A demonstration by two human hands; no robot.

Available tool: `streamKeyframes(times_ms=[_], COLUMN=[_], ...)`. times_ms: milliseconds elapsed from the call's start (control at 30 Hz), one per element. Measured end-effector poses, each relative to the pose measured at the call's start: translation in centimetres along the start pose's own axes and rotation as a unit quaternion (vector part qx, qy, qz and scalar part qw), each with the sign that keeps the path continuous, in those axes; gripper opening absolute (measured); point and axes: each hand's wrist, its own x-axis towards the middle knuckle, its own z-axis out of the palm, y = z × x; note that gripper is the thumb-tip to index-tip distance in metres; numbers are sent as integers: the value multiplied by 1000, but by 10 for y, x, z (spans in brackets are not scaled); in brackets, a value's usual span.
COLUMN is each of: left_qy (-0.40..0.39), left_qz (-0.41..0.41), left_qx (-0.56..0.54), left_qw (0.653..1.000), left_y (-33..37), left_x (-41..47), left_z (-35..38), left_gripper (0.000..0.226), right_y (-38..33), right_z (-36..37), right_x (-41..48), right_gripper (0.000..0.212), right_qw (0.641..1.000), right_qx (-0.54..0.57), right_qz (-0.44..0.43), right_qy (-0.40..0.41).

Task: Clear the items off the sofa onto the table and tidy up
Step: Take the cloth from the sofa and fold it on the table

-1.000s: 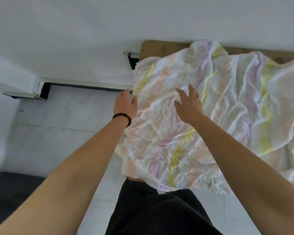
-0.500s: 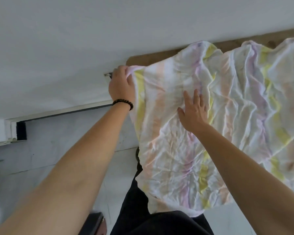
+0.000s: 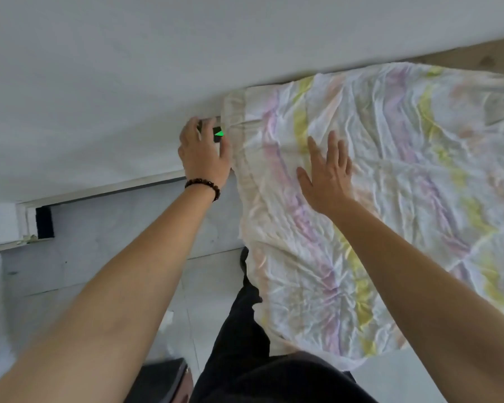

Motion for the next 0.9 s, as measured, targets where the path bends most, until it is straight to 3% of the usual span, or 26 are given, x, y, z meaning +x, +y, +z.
streamKeyframes(times_ms=[100,167,333,467,567,733,833,900], left_qy=[-118,-165,-141,-87,-95,-181,-232,-246], left_qz=[124,106,14,65,74,6,-7,-24], left_qx=[74,105,68,62,20,-122,-118,-88], left_qw=[982,975,988,992,992,976,965,965], left_y=[28,28,20,20,14,11,14,16], left_x=[-2,0,-7,-57,-127,-265,-340,-382], left_z=[26,40,52,45,38,38,47,51], left_gripper=[57,74,86,75,79,100,103,93], right_y=[13,26,45,38,37,77,113,132], right_z=[-4,2,12,-4,1,38,67,80], right_x=[2,6,18,6,-45,-160,-233,-274], right_gripper=[68,72,79,75,72,73,74,73], right_qw=[998,996,993,995,999,999,996,996], right_qx=[9,-8,-17,-1,-14,19,26,13], right_qz=[50,80,61,56,20,27,66,86], right_qy=[21,-31,-100,-85,-25,21,49,3])
